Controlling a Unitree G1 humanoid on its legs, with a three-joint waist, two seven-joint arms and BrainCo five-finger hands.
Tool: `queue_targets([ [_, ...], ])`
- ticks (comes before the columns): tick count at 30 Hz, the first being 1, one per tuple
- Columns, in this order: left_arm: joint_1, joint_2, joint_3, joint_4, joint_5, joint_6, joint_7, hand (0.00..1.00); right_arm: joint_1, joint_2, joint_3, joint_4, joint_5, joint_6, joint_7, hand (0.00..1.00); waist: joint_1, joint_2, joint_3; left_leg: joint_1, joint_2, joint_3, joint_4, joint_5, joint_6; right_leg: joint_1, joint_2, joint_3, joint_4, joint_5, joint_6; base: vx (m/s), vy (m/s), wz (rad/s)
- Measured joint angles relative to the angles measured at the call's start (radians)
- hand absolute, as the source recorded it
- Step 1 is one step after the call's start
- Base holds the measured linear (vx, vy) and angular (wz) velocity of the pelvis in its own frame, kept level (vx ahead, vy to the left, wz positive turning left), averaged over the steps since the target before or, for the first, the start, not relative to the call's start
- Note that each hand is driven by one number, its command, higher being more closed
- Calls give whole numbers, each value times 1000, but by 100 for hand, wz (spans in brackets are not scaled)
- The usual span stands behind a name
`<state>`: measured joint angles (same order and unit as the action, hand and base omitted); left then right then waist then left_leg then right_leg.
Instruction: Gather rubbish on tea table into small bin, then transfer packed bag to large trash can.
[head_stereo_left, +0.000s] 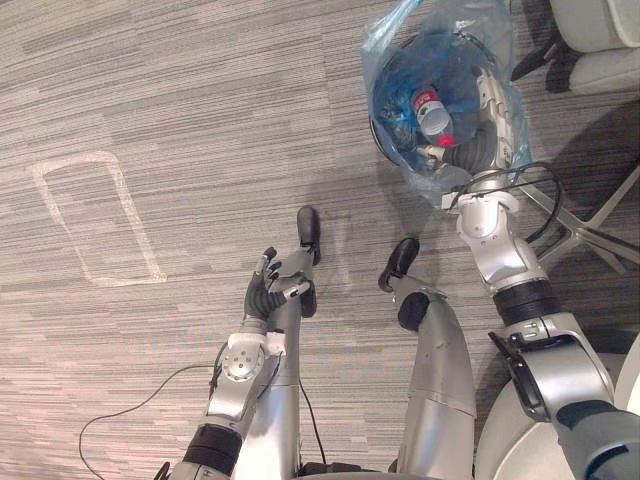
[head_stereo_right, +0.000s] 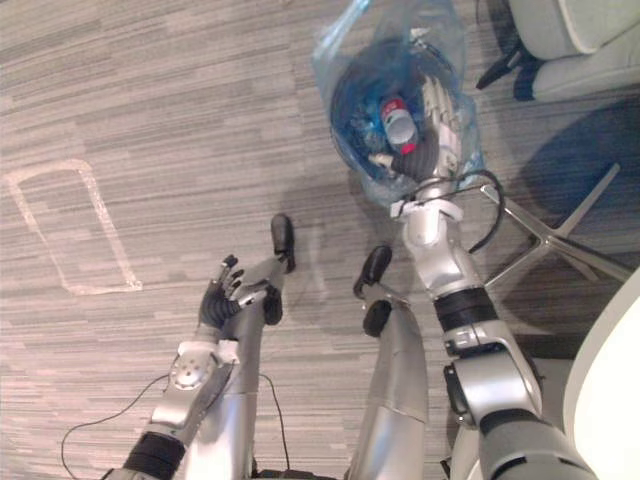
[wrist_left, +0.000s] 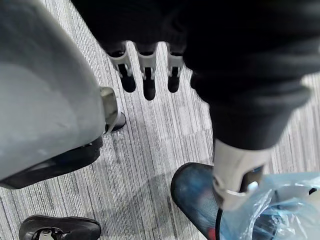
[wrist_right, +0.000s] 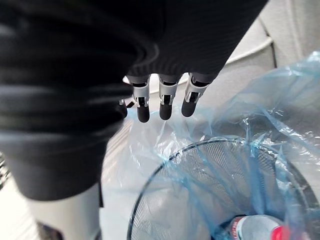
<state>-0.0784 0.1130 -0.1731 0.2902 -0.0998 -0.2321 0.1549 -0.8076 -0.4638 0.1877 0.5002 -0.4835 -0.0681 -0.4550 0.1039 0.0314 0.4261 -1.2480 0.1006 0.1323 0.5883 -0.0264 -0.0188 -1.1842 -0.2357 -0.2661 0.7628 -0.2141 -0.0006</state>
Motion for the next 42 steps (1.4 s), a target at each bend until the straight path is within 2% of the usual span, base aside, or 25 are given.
queue_targets([
  [4,-33,13,4,53,-2,-11,3,0,-27,0,63,118,-28,1,12,0,-3,-2,-5,2,1,0,-33,13,-5,-1,0,-14,-17,4,-7,-46,-14,7],
  [9,-241,42,39,348,-4,-14,48,0,-163,57,154,371,-73,37,46,0,-12,-3,-16,-13,5,-3,-70,45,-9,-10,0,-41,-34,7,-12,-47,-21,10],
  [11,-264,43,39,381,-11,-9,60,0,-204,78,155,426,-88,48,46,0,-13,-3,-16,-14,3,-2,-81,52,-12,-16,0,-41,-36,8,-13,-54,-21,5],
  [12,-275,45,39,391,-19,-8,60,0,-229,84,170,459,-97,53,46,100,-10,-3,-16,-22,3,-3,-84,54,-13,-25,0,-42,-35,8,-13,-56,-23,4],
  [19,-335,51,39,468,-38,1,60,0,-280,123,169,560,-105,85,64,100,-5,-3,-16,-46,-13,-15,-122,90,-18,-67,-12,-46,-15,7,-14,-63,-28,12],
  [27,-336,48,40,469,-40,4,60,0,-279,148,168,549,-62,83,62,100,-4,-3,-16,-43,-15,-15,-149,99,-17,-71,-16,-48,-3,3,-19,-67,-31,8],
  [34,-335,33,77,468,-40,18,60,0,-213,147,150,409,-16,73,54,100,1,-3,-16,-38,-6,-11,-124,116,-11,-58,-10,-48,-1,6,-23,-60,-31,-2],
  [40,-304,6,76,464,-25,35,58,0,-82,151,128,237,16,71,43,100,-1,-6,-19,54,16,-10,-121,95,-5,48,16,-49,-37,12,-23,-58,-29,-11],
  [42,-283,-12,77,456,-7,48,58,0,-5,159,124,131,33,69,43,100,-5,-8,-20,104,26,-6,-133,94,-10,101,31,-51,-62,17,-23,-47,-27,-11],
])
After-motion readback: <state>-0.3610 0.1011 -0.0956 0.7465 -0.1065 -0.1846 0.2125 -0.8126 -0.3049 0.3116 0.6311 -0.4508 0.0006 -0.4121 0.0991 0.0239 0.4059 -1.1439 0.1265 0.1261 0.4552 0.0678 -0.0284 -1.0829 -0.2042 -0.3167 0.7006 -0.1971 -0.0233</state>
